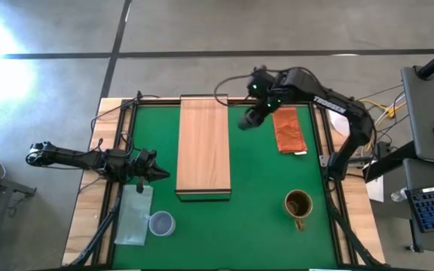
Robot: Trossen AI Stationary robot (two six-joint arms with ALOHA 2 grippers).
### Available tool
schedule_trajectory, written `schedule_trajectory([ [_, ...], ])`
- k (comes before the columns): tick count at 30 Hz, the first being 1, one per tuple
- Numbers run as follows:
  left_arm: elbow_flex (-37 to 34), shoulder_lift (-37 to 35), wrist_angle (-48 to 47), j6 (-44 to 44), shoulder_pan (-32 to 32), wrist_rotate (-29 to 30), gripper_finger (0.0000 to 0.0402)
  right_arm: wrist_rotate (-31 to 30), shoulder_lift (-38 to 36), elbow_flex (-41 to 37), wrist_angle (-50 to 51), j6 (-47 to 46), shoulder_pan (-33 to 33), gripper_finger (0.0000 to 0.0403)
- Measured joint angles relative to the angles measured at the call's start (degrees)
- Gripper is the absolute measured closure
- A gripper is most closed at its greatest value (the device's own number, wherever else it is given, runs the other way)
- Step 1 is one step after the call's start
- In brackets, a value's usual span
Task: Stack small to large cups/mugs on shelf
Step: Put the black cup on the shelf
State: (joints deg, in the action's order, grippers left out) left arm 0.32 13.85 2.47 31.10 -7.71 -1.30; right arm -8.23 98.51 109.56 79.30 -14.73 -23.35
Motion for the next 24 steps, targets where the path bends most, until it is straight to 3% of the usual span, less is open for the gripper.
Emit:
schedule_trajectory([
  [6, 0.0, 0.0, 0.07, -0.01, 0.0, 0.0, 0.0396, -1.23, 9.8, 24.26, 7.57, 1.18, 3.11, 0.0394],
  [9, 0.0, 0.02, 0.12, -0.01, 0.01, 0.17, 0.0396, 2.95, 10.03, 22.33, 0.72, 2.39, 3.86, 0.0395],
  [12, 0.0, 0.0, 0.23, -0.02, 0.01, 4.18, 0.0396, 6.59, 11.5, 21.12, -1.5, 2.11, 4.08, 0.0395],
  [14, 0.0, 0.04, 2.85, 1.12, 0.01, 8.96, 0.0396, 4.3, 13.33, 22.92, -1.52, 3.71, 4.37, 0.0395],
  [19, -0.04, 0.79, 26.57, 20.95, 0.12, 23.34, 0.0396, 3.59, 14.99, 24.04, -5.97, 5.74, 4.62, 0.0395],
  [24, -0.07, 0.53, 43.28, 22.08, 0.12, 44.09, 0.0396, 3.72, 16.69, 24.06, -7.61, 4.72, 4.67, 0.0395],
])
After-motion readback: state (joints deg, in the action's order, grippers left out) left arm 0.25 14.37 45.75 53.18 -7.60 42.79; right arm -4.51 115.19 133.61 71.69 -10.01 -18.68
